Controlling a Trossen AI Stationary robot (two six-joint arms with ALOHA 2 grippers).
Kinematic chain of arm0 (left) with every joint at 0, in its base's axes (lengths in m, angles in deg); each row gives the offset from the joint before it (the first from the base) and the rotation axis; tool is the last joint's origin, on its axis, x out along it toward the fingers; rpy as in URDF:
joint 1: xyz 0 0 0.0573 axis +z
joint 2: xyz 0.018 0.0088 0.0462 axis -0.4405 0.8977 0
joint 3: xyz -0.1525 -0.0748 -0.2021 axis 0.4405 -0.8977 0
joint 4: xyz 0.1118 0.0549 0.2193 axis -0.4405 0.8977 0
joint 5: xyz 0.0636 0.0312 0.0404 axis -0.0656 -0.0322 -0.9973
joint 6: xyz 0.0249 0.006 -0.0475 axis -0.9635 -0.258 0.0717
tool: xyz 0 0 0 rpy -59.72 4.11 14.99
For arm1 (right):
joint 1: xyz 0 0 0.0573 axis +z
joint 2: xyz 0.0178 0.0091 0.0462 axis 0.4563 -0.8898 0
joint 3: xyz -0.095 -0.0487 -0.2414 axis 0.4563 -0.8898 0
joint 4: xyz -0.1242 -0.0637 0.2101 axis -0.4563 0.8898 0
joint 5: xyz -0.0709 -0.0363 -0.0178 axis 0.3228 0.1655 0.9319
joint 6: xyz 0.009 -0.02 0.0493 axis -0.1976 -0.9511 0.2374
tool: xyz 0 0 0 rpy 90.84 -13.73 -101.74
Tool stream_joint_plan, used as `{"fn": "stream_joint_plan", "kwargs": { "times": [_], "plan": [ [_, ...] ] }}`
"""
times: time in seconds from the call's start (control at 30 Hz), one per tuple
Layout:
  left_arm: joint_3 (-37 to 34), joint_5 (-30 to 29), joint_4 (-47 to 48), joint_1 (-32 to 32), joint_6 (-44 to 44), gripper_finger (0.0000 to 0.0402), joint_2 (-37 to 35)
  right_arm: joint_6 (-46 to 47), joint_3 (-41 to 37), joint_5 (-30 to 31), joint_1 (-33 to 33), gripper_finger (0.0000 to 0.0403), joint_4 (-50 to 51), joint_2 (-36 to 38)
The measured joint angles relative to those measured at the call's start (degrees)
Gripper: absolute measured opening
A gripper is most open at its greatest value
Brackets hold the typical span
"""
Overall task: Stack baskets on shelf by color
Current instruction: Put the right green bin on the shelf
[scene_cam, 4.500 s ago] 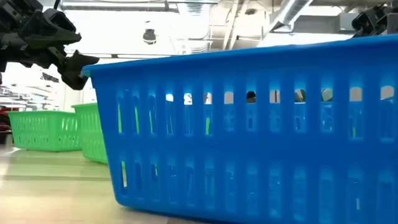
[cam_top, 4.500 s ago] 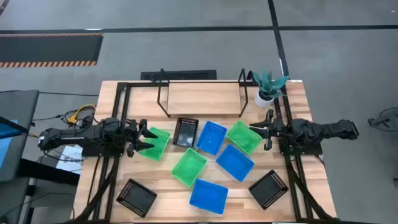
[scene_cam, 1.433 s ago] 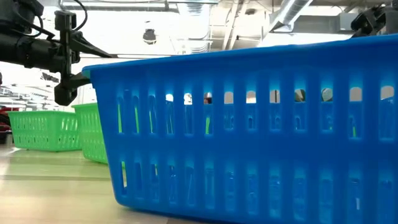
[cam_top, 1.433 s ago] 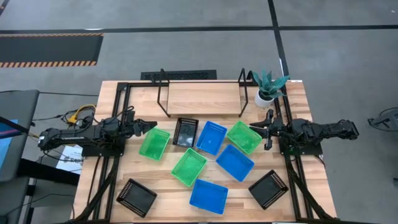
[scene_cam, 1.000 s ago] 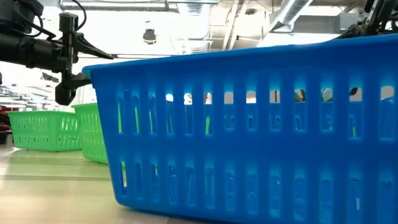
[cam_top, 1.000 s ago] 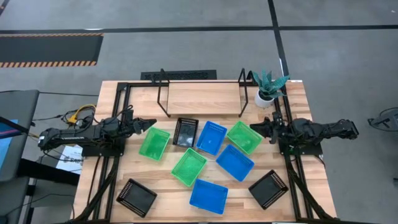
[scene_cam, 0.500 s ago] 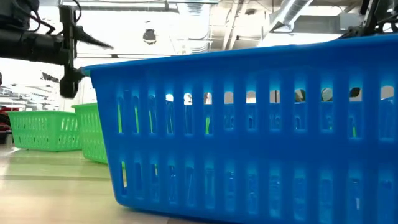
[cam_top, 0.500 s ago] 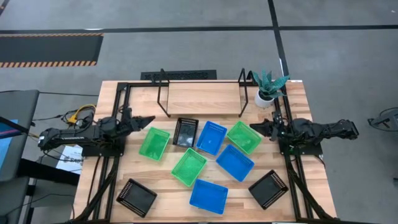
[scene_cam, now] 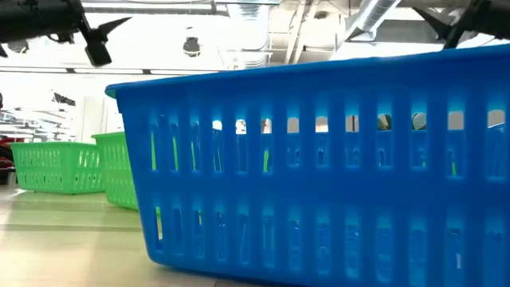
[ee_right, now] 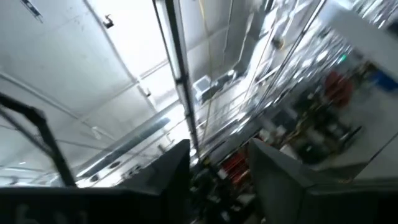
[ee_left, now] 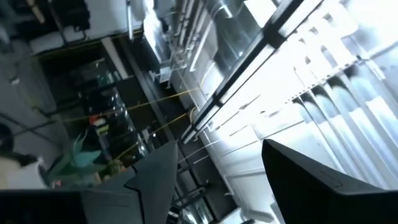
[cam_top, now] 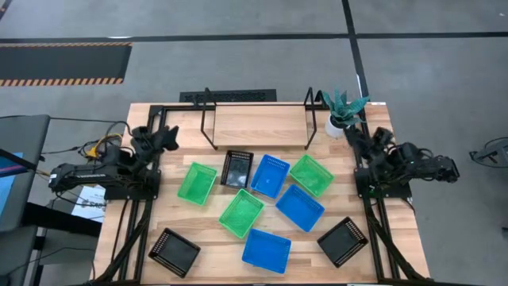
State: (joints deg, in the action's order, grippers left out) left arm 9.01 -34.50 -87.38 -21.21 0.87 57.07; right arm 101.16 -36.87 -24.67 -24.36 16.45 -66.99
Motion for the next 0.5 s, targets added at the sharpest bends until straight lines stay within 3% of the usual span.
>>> {"fn": "stream_joint_plan", "kwargs": {
  "times": [0.2, 0.5],
  "plan": [
    [8.09, 0.73, 9.26, 0.0, -4.23, 0.0248, 1.22, -5.85, 9.89, 1.39, 0.0, 0.024, 8.65, -5.38],
    [21.62, 6.91, 26.69, 0.0, -9.59, 0.0286, 9.89, 1.52, 29.4, 5.51, 0.02, 0.0233, 43.08, -23.73]
  ]
}}
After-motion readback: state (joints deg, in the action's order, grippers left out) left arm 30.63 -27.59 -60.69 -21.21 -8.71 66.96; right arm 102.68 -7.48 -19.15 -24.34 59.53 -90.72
